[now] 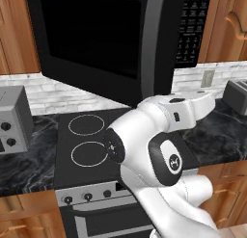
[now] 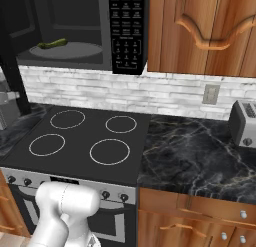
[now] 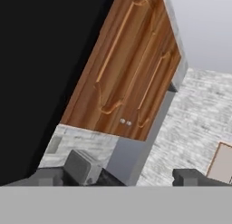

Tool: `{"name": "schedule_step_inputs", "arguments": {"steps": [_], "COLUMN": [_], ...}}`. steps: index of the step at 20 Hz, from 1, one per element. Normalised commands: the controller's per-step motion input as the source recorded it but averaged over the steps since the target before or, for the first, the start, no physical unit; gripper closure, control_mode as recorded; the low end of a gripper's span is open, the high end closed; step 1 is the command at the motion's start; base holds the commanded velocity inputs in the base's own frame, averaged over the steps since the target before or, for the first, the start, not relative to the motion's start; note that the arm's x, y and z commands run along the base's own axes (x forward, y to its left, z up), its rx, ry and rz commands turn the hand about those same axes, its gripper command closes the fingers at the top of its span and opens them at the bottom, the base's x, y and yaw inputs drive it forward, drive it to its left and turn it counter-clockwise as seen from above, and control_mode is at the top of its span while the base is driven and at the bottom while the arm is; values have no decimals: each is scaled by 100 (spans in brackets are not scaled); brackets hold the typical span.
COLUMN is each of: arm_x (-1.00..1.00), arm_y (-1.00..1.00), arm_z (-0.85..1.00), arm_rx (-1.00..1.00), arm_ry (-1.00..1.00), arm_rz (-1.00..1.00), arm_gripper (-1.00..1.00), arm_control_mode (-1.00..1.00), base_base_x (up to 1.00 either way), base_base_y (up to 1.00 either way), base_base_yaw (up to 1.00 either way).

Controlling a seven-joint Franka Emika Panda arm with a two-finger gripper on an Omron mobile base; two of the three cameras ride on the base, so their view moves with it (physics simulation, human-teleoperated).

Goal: Close the microwave door.

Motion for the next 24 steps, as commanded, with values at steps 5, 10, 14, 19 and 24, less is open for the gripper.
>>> {"name": "schedule_step_inputs", "arguments": {"steps": [5,10,14,19,24], "arm_x": [39,63,74,70,66], "arm_y": [-33,-8,-3,-12,-15], "arm_z": [0,0,0,0,0], "arm_rx": [0,0,0,0,0], "arm_ry": [4,0,2,3,3], "arm_rz": [-13,-5,0,7,10], "arm_gripper": [-100,-100,-100,-100,-100], "arm_control_mode": [-100,-100,-100,-100,-100], "base_base_x": [0,0,0,0,0], "base_base_y": [0,0,0,0,0], "base_base_yaw": [0,0,0,0,0]}}
